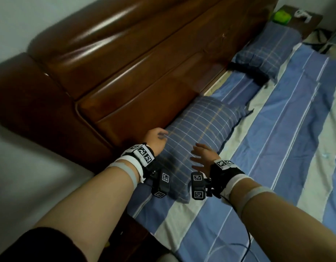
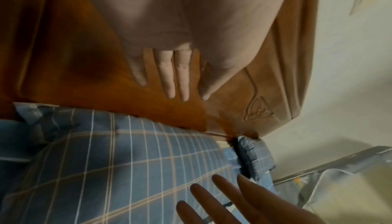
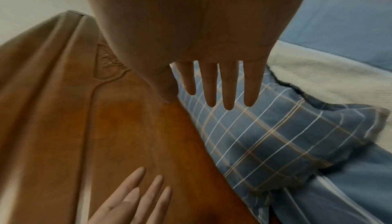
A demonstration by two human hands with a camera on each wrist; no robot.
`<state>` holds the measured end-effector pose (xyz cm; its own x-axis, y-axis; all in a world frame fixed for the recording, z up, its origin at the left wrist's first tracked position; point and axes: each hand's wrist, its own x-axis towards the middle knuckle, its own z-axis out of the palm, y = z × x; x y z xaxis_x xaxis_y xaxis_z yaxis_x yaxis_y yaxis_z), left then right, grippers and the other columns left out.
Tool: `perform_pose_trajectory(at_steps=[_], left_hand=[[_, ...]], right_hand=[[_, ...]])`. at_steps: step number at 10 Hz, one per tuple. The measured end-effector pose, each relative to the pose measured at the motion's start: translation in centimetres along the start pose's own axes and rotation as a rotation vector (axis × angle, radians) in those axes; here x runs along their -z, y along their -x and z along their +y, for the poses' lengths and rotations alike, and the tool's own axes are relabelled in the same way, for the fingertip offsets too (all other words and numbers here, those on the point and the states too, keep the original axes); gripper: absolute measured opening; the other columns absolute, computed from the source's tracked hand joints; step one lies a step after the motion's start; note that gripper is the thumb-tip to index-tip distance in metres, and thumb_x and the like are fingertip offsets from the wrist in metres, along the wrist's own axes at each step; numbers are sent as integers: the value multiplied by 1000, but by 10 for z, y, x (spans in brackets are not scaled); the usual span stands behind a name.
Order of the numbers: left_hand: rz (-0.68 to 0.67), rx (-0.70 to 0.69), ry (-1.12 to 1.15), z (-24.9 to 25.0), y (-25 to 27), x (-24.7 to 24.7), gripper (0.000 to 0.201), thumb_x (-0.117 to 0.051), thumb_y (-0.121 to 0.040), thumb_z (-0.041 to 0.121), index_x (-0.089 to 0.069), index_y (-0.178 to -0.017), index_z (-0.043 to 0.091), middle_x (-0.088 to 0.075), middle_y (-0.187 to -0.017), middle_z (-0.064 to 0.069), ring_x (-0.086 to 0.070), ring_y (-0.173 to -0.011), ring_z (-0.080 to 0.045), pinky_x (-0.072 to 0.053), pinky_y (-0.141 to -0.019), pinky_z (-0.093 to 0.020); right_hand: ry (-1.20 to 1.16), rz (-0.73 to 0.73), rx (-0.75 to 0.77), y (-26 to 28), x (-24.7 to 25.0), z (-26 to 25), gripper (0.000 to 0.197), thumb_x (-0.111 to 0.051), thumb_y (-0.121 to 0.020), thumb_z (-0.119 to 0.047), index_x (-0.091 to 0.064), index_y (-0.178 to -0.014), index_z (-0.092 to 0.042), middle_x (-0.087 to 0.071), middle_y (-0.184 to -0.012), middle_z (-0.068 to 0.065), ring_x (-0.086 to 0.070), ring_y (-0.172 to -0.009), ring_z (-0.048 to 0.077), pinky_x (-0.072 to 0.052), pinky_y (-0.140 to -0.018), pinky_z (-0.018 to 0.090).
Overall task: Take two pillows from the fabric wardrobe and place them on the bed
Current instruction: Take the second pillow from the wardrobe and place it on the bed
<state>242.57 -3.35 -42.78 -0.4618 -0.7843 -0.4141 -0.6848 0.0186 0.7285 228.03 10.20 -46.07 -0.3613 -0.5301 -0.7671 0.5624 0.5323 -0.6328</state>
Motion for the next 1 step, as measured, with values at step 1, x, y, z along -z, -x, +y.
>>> perform_pose_trajectory(at_steps=[1], left_hand=[[114, -97, 31, 35, 30, 15, 29, -52, -96, 5, -70, -118, 14, -70, -116, -6, -63, -97, -16, -45, -67, -17]], right_hand=[[8, -76, 94, 30, 4, -26, 40, -53, -103, -23, -54, -142, -17, -65, -135, 11, -63, -123, 33, -50, -102, 48]])
